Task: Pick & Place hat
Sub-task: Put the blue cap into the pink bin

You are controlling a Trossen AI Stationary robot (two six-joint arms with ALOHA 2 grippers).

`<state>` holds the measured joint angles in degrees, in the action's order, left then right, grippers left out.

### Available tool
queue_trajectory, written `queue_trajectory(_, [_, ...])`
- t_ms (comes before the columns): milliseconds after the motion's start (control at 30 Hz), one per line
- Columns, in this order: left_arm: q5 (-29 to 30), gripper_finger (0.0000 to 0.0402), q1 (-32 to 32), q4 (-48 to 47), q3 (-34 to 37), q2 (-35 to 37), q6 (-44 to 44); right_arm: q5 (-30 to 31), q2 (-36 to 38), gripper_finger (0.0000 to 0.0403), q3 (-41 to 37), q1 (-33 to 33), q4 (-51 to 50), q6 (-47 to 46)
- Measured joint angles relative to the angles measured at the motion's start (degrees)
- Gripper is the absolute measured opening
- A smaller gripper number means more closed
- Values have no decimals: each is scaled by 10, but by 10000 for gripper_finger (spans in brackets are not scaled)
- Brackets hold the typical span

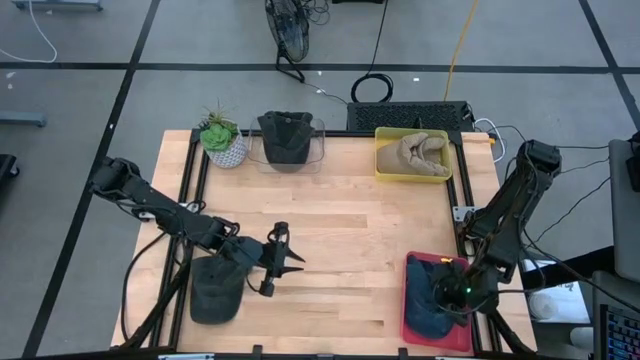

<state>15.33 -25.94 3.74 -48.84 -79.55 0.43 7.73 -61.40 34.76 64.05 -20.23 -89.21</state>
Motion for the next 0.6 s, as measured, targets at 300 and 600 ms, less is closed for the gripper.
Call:
queue_trajectory(300, [0,97,2,-1,0,0,8,13,51,72,0,-3,-25,-17])
queue_trajectory(600, [0,97,3,1,0,0,10,15,129,82,0,-18,-63,10])
